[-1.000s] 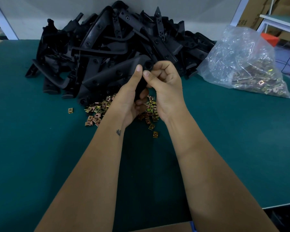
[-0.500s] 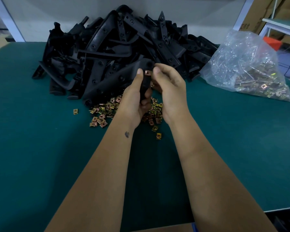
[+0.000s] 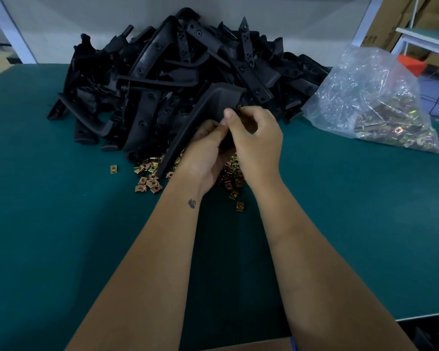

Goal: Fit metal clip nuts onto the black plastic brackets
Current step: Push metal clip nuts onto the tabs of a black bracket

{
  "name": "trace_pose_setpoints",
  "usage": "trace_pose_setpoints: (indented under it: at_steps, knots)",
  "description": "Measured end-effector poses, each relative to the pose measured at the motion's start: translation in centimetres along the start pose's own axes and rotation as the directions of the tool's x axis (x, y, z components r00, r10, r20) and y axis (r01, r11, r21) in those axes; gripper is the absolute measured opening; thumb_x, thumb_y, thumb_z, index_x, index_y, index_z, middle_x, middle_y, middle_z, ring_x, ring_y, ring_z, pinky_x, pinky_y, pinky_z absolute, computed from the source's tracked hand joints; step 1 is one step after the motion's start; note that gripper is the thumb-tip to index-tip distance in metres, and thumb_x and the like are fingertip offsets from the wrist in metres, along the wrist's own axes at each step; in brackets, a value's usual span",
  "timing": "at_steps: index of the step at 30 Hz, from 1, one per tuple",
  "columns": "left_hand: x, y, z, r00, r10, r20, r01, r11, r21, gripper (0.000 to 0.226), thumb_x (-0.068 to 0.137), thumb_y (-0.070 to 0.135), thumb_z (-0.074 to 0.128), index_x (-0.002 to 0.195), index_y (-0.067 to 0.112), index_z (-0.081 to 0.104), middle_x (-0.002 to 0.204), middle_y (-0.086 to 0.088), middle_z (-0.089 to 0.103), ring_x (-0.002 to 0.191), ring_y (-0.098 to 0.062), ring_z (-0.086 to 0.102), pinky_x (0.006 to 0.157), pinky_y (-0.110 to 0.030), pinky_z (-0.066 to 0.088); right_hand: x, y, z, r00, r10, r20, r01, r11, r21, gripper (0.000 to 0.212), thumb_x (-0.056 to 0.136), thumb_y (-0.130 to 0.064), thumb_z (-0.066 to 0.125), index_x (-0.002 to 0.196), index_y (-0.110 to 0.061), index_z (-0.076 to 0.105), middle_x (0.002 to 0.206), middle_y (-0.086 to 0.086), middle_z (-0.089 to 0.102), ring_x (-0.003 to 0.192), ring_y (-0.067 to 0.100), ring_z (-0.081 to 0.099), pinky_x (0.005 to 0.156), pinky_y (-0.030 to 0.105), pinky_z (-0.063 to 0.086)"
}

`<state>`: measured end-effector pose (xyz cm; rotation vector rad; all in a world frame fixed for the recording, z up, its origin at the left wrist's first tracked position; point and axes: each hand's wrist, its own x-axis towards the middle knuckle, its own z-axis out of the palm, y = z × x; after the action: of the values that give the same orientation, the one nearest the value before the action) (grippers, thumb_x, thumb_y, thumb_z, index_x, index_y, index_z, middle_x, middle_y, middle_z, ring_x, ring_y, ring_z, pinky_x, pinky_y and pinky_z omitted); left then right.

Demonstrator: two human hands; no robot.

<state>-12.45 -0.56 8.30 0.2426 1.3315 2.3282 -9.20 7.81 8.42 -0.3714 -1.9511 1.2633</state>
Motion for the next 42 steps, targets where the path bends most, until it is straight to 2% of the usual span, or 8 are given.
trace_pose_setpoints:
  at_steps: [5, 10, 18, 21, 26, 30, 38, 42]
  knots:
    - [0.0, 0.0, -0.1, 0.999, -0.010, 0.033, 0.008, 0.997, 0.079, 0.022, 0.103, 0.020, 0.052, 0.083, 0.014, 0.059, 0.080, 0.002, 0.075, 0.080, -0.010, 0.071, 0.069, -0.026, 0.057, 0.1, -0.1, -0.2, 0.999, -0.032, -0.043, 0.033, 0.999, 0.027, 0.010, 0.088, -0.034, 0.070, 0.089, -0.024, 0.066, 0.092, -0.009, 0.063, 0.084, -0.005, 0.057, 0.073, 0.005, 0.040]
    - [0.4, -0.2, -0.4, 0.999, 0.042, 0.009, -0.043, 0.987, 0.154, 0.026, 0.103, 0.018, 0.052, 0.077, 0.014, 0.054, 0.080, 0.003, 0.072, 0.085, -0.009, 0.067, 0.088, -0.032, 0.055, 0.3, 0.0, -0.5, 0.997, -0.076, -0.014, 0.076, 0.997, 0.011, 0.008, 0.090, -0.030, 0.068, 0.085, -0.024, 0.066, 0.088, -0.006, 0.066, 0.082, 0.000, 0.058, 0.072, 0.008, 0.041]
    - [1.3, 0.9, -2.2, 0.972, 0.103, -0.213, -0.131, 0.984, -0.121, 0.024, 0.101, 0.010, 0.055, 0.076, 0.011, 0.054, 0.090, -0.008, 0.065, 0.085, -0.015, 0.064, 0.082, -0.036, 0.058, 0.5, 1.2, 0.1, 0.980, 0.118, 0.157, -0.113, 0.993, -0.043, 0.039, 0.098, -0.039, 0.052, 0.133, -0.023, 0.055, 0.099, -0.015, 0.058, 0.090, -0.002, 0.056, 0.077, 0.015, 0.043]
    - [1.5, 1.3, -3.0, 0.967, 0.104, -0.232, -0.141, 0.979, -0.148, 0.024, 0.100, 0.008, 0.055, 0.076, 0.012, 0.051, 0.088, -0.006, 0.066, 0.085, -0.013, 0.067, 0.081, -0.037, 0.058, 0.7, 1.9, 0.0, 0.980, 0.070, 0.186, -0.016, 0.961, -0.278, 0.031, 0.097, -0.031, 0.053, 0.125, -0.022, 0.062, 0.107, -0.009, 0.057, 0.094, 0.006, 0.055, 0.080, 0.026, 0.045]
    - [1.5, 1.6, -3.6, 0.977, 0.068, -0.202, -0.115, 0.967, -0.229, 0.012, 0.101, 0.009, 0.053, 0.089, 0.012, 0.056, 0.096, -0.005, 0.067, 0.090, -0.014, 0.068, 0.088, -0.037, 0.056, -0.1, 2.4, 0.9, 0.861, 0.026, 0.508, 0.306, 0.771, -0.558, 0.043, 0.096, -0.033, 0.052, 0.138, -0.026, 0.053, 0.130, 0.002, 0.054, 0.119, 0.027, 0.040, 0.091, 0.035, 0.032]
    - [1.3, 1.9, -3.6, 0.976, 0.038, -0.216, -0.096, 0.959, -0.266, 0.014, 0.100, 0.011, 0.050, 0.093, 0.010, 0.061, 0.087, -0.003, 0.068, 0.088, -0.014, 0.065, 0.093, -0.041, 0.053, -0.2, 2.3, 1.1, 0.862, -0.027, 0.507, 0.351, 0.752, -0.558, 0.028, 0.097, -0.027, 0.052, 0.121, -0.021, 0.066, 0.117, -0.001, 0.058, 0.109, 0.024, 0.040, 0.080, 0.031, 0.024]
    - [1.0, 1.8, -3.2, 0.983, 0.058, -0.176, -0.109, 0.950, -0.293, 0.015, 0.102, 0.015, 0.052, 0.112, 0.007, 0.059, 0.094, -0.004, 0.069, 0.080, -0.013, 0.070, 0.078, -0.036, 0.061, 0.0, 1.9, 0.5, 0.912, -0.022, 0.409, 0.231, 0.851, -0.471, 0.007, 0.090, -0.018, 0.065, 0.095, -0.021, 0.069, 0.101, 0.000, 0.068, 0.105, 0.027, 0.052, 0.093, 0.043, 0.041]
    - [1.0, 1.7, -3.2, 0.980, 0.026, -0.197, -0.085, 0.952, -0.295, 0.014, 0.100, 0.006, 0.047, 0.094, 0.007, 0.059, 0.083, -0.002, 0.068, 0.081, -0.014, 0.066, 0.076, -0.030, 0.054, 0.0, 1.8, 0.3, 0.940, -0.017, 0.342, 0.163, 0.899, -0.405, 0.009, 0.088, -0.015, 0.065, 0.092, -0.019, 0.072, 0.095, -0.002, 0.070, 0.100, 0.025, 0.058, 0.090, 0.043, 0.047]
